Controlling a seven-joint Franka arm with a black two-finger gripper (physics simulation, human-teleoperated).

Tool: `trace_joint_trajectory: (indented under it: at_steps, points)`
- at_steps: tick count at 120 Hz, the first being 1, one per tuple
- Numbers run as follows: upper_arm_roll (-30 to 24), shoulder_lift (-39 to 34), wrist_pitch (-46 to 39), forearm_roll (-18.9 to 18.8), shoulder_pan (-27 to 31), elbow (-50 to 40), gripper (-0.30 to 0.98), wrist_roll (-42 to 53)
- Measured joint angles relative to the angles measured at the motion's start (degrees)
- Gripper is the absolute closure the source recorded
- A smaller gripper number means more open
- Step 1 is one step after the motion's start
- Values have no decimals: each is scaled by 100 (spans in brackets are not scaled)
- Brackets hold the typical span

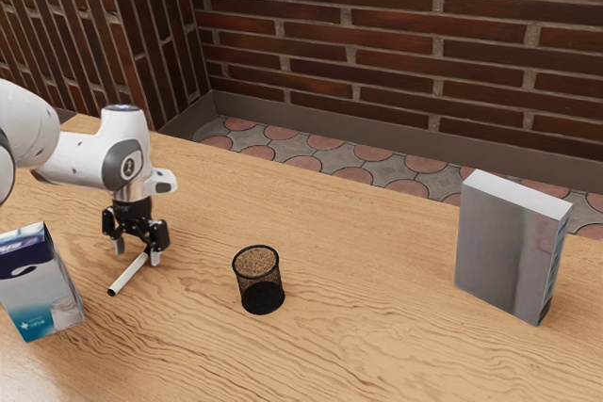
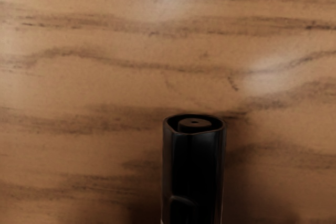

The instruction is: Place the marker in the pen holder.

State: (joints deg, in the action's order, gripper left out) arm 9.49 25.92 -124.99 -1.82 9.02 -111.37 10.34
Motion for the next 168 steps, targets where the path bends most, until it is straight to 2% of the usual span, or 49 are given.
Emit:
trace_joint_trajectory:
  at_steps: [16, 44, 66, 90, 104, 122, 147, 168]
  points:
    - [0, 21, 1, 16, 35, 35, 4, 122]
    - [0, -11, 7, -56, 38, 52, 51, 281]
    - [0, -16, 5, -97, 32, 52, 69, 334]
    - [-63, -318, -73, -245, 1, 29, 76, 327]
    - [-496, -1100, -261, -584, -24, -72, 78, 306]
    - [-1075, -2277, -1178, -896, -66, -1019, 79, 235]
    - [-1249, -3511, -2262, -1015, -835, -2085, 79, -397]
    - [-1461, -3761, -2630, -1027, -1157, -2425, 79, -1284]
